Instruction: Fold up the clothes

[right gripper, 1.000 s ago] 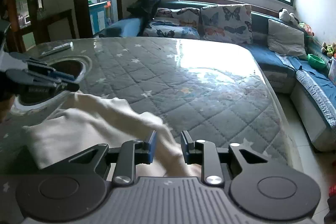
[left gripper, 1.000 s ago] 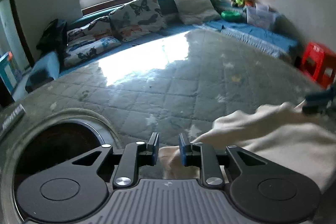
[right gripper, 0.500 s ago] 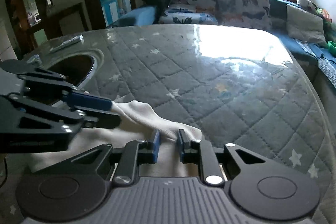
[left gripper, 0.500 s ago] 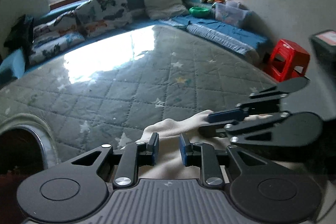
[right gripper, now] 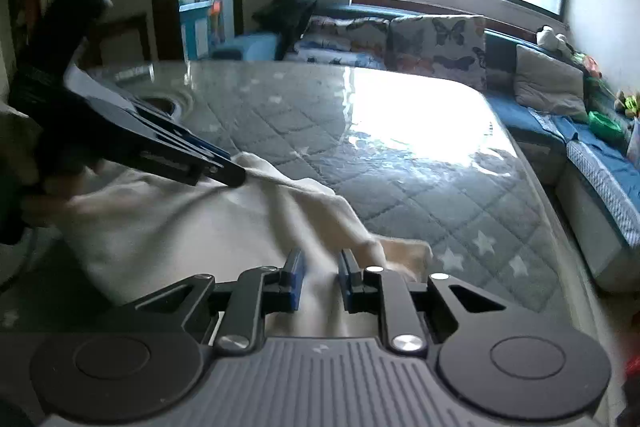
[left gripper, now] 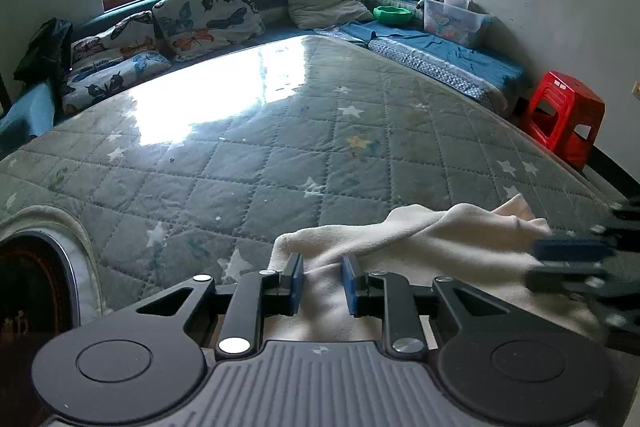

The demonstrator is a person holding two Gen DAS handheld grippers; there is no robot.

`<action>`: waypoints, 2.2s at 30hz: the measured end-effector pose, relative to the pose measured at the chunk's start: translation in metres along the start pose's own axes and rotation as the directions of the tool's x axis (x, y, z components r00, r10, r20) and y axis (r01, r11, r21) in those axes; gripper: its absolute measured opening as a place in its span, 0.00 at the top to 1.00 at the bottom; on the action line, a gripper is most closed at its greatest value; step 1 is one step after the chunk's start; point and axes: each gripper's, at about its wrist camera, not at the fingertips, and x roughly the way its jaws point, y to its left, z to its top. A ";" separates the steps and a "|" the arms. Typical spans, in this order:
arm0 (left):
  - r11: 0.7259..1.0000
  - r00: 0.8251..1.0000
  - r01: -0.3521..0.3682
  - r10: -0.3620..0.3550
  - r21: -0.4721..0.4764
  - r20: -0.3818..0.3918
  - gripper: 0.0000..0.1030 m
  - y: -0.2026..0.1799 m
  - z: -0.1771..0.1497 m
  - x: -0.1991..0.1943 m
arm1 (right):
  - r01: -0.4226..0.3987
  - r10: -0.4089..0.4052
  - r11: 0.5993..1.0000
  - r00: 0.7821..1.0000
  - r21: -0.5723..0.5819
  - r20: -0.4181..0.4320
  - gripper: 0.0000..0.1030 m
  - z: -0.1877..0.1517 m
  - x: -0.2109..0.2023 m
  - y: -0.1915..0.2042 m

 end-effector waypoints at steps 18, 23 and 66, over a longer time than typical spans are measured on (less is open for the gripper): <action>1.000 1.000 -0.016 0.016 -0.004 -0.004 0.74 -0.003 0.001 0.002 | 0.067 -0.078 0.973 0.996 0.222 0.040 0.83 -0.017 -0.015 -0.047; 1.000 1.000 -0.018 0.018 -0.002 -0.002 0.73 -0.003 0.001 0.002 | 0.106 -0.119 0.976 0.991 0.188 0.058 0.95 -0.015 -0.011 -0.043; 0.988 0.997 0.034 -0.023 -0.152 0.079 0.65 0.028 -0.075 -0.094 | 0.017 -0.018 1.000 0.998 0.027 0.053 0.94 -0.021 -0.020 -0.006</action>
